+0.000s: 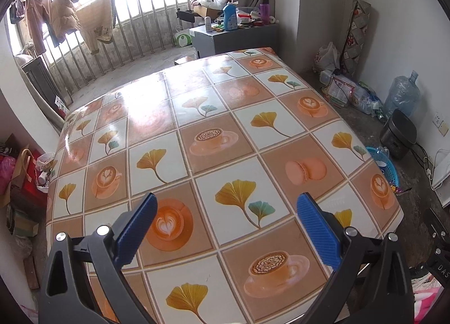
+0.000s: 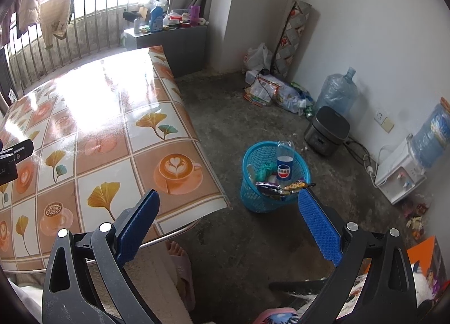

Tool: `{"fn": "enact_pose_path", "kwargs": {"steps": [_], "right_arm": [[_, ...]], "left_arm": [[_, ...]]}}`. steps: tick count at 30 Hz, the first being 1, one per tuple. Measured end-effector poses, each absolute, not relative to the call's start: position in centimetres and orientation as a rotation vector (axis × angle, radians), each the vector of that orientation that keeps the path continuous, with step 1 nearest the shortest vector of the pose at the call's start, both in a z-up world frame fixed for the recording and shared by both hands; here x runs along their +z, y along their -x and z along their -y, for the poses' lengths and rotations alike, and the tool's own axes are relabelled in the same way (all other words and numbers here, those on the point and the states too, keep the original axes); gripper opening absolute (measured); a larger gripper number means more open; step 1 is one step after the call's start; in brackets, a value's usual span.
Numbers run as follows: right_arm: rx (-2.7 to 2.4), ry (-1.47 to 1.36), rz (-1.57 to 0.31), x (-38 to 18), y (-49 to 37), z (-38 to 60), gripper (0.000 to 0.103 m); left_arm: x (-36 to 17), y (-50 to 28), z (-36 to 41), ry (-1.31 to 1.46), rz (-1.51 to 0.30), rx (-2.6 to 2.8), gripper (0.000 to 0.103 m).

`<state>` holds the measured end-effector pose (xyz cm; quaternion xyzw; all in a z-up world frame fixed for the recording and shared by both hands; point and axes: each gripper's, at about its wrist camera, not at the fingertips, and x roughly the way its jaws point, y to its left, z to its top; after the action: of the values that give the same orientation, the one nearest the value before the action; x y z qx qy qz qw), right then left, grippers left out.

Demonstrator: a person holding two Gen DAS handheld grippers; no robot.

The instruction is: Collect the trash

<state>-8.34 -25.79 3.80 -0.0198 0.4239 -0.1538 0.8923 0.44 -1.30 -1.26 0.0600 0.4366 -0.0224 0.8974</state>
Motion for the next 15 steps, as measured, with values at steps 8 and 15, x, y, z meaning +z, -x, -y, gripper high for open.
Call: {"fn": "enact_pose_path", "kwargs": {"steps": [8, 15], "right_arm": [[-0.297, 0.060, -0.885, 3.78, 7.94, 25.05, 0.095], [-0.299, 0.061, -0.885, 3.84, 7.85, 24.92, 0.095]], "left_arm": [[-1.53, -0.50, 0.47, -0.106, -0.917, -0.036, 0.097], [-1.62, -0.64, 0.59, -0.106, -0.920, -0.047, 0.097]]}}
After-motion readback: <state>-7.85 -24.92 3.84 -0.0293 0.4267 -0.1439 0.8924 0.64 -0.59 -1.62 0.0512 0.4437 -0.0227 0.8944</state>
